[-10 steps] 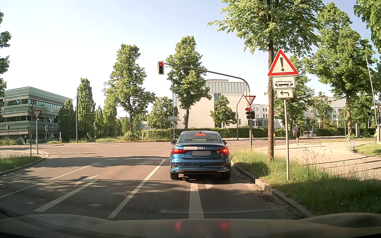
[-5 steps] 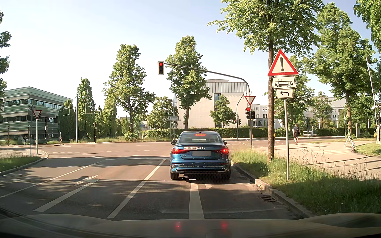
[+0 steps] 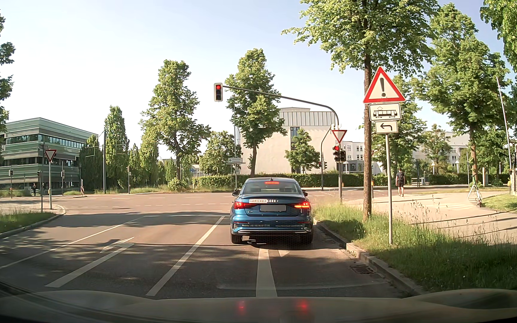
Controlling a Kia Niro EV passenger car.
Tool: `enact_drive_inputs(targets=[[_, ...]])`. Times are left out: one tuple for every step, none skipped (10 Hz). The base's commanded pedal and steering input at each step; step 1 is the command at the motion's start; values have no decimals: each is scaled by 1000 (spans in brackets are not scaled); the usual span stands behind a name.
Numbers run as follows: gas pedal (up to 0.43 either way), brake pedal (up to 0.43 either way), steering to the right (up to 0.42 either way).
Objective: Follow the waypoints while adhering to traffic rules and regulations
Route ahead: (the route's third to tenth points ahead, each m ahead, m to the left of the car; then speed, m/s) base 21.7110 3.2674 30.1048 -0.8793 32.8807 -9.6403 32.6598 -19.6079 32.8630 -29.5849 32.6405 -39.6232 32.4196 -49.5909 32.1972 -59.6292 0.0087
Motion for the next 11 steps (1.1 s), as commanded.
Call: enact_drive_inputs(targets=[[0, 146, 16], [0, 146, 16], [0, 146, 17], [0, 146, 16], [0, 146, 16], [0, 146, 16], [0, 146, 16], [0, 146, 16], [0, 146, 17], [0, 146, 16], [0, 146, 16]])
